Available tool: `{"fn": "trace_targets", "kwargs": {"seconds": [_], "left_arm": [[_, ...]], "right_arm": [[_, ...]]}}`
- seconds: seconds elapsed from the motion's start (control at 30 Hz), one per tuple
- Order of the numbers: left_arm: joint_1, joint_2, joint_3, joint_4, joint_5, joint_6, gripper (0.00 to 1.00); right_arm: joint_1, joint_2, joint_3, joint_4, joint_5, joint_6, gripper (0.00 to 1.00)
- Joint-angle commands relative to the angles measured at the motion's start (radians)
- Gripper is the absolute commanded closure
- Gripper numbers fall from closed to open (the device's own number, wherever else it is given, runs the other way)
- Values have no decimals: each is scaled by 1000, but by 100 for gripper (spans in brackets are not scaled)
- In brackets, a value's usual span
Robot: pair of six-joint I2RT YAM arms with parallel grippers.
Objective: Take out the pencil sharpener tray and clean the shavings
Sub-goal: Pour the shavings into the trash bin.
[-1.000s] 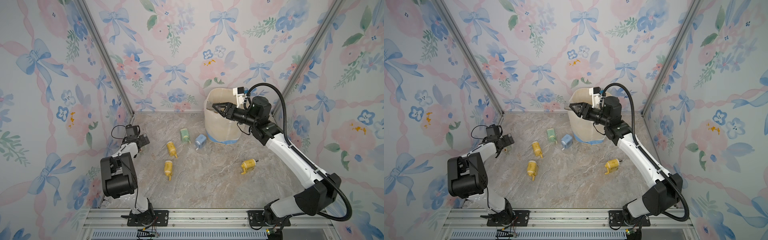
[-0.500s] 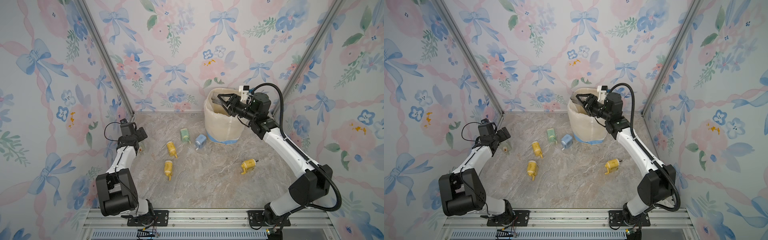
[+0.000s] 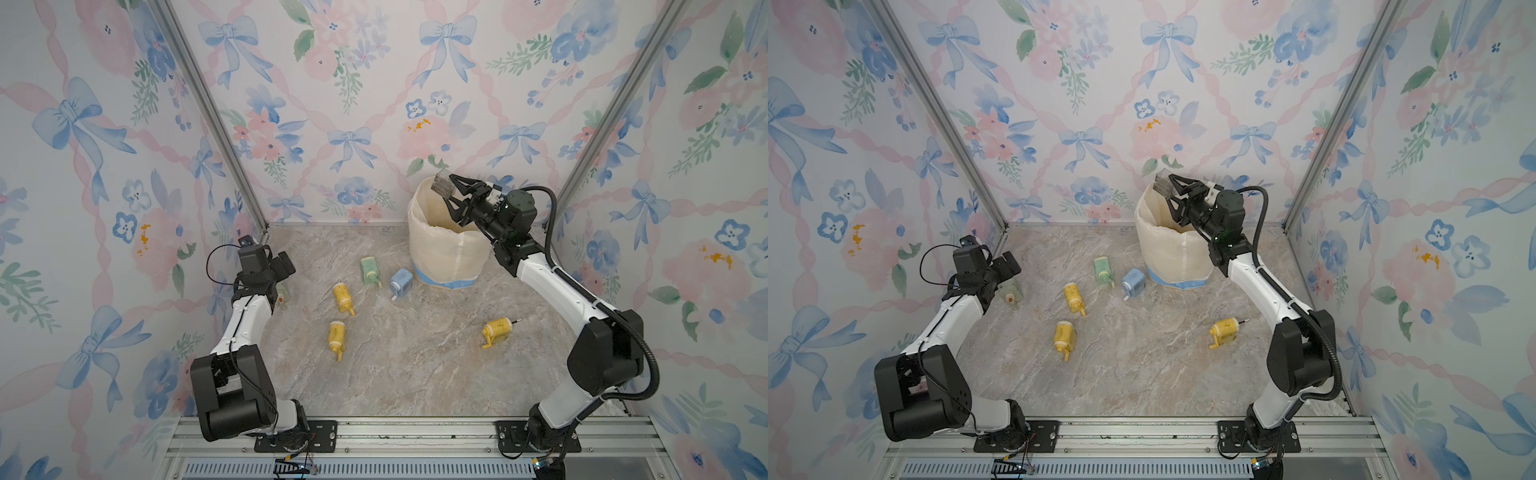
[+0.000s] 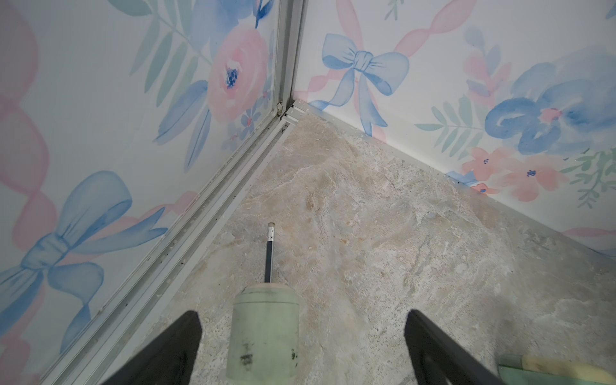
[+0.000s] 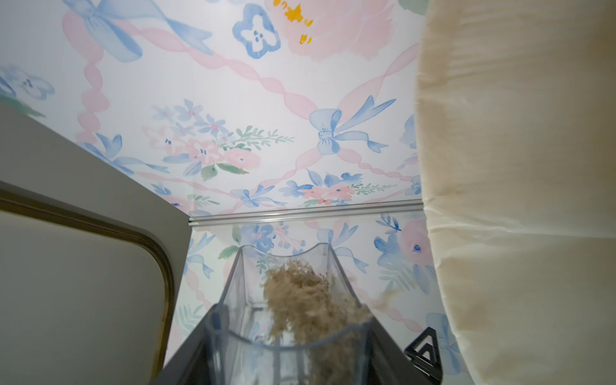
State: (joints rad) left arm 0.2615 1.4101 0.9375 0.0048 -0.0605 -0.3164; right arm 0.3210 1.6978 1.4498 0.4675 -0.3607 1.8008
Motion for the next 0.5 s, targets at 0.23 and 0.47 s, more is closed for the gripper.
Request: {"fn": "trace_targets", "kwargs": {"seconds": [0.23, 0.47], "left_arm": [[-5, -8, -16, 24, 48, -7, 2], [-5, 1, -16, 29, 61, -8, 2]], "right_arm": [[66, -11, -50, 248, 278, 351, 52], [156, 24, -15, 431, 383, 392, 51]]}}
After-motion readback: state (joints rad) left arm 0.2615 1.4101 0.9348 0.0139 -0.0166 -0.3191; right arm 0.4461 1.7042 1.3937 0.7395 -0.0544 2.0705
